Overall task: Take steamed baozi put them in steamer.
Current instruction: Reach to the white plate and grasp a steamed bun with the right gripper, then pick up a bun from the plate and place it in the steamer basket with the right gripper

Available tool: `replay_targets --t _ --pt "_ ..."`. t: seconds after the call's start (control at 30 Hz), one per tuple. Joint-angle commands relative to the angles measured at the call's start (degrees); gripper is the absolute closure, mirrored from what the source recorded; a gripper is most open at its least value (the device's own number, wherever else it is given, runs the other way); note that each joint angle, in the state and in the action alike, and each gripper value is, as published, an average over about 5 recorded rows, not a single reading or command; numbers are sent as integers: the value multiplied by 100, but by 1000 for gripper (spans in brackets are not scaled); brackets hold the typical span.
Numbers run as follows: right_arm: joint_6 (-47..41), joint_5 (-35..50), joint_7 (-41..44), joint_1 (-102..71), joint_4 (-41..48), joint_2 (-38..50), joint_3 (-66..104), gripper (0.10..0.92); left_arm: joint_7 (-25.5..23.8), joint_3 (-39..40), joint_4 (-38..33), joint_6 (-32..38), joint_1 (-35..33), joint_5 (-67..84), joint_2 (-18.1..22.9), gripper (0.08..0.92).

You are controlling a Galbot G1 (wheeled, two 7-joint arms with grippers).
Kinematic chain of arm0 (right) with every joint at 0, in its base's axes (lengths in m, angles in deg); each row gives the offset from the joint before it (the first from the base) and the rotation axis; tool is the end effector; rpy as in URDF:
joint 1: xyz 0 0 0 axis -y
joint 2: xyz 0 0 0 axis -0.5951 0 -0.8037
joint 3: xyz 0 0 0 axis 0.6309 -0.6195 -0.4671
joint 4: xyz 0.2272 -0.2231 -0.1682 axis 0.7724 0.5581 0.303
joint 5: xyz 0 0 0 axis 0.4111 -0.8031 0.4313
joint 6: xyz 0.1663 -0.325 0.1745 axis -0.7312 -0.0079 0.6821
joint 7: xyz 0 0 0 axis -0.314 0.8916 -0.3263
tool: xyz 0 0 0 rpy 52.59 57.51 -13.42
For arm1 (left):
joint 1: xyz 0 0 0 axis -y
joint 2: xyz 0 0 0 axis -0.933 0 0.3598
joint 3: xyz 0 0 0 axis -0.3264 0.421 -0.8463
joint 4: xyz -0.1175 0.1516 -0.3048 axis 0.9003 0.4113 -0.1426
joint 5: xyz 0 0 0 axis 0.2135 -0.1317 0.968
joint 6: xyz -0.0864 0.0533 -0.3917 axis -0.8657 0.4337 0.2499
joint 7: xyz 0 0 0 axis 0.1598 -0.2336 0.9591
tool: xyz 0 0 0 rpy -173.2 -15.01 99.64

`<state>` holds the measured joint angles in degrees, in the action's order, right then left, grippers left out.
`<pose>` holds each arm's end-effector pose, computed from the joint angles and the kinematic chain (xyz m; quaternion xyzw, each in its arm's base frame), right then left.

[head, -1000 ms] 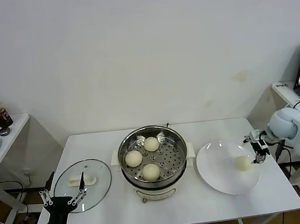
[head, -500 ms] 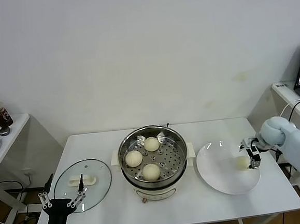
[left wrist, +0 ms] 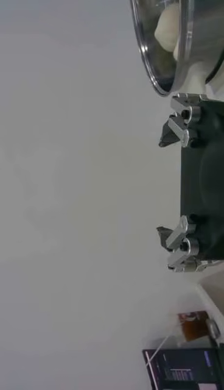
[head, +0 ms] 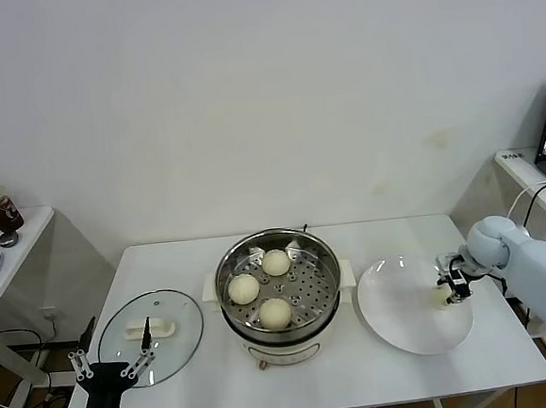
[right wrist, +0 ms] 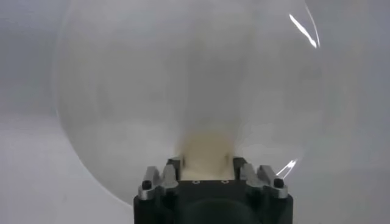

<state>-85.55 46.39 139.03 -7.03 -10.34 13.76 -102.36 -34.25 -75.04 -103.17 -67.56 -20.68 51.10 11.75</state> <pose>0.5484 -0.2176 -0.2472 0.4667 -0.5164 0.5710 0.4353 0.1670 0.1019 -0.3149 -0.0277 0.9862 0.1462 0.0724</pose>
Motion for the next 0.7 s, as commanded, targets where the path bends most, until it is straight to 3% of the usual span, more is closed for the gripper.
replay_targets --t 0.03,0.37,0.7 --pt "-82 415 226 416 -313 273 -371 621 -4 -26 -10 0 -1 18 -22 177" --pt "-712 2138 412 3332 -1310 758 -2555 610 -14 9 -26 -21 109 92 -64 177" --pt "-1920 4396 -197 6397 -2629 -455 -4958 609 -22 49 10 -48 279 176 -159 177"
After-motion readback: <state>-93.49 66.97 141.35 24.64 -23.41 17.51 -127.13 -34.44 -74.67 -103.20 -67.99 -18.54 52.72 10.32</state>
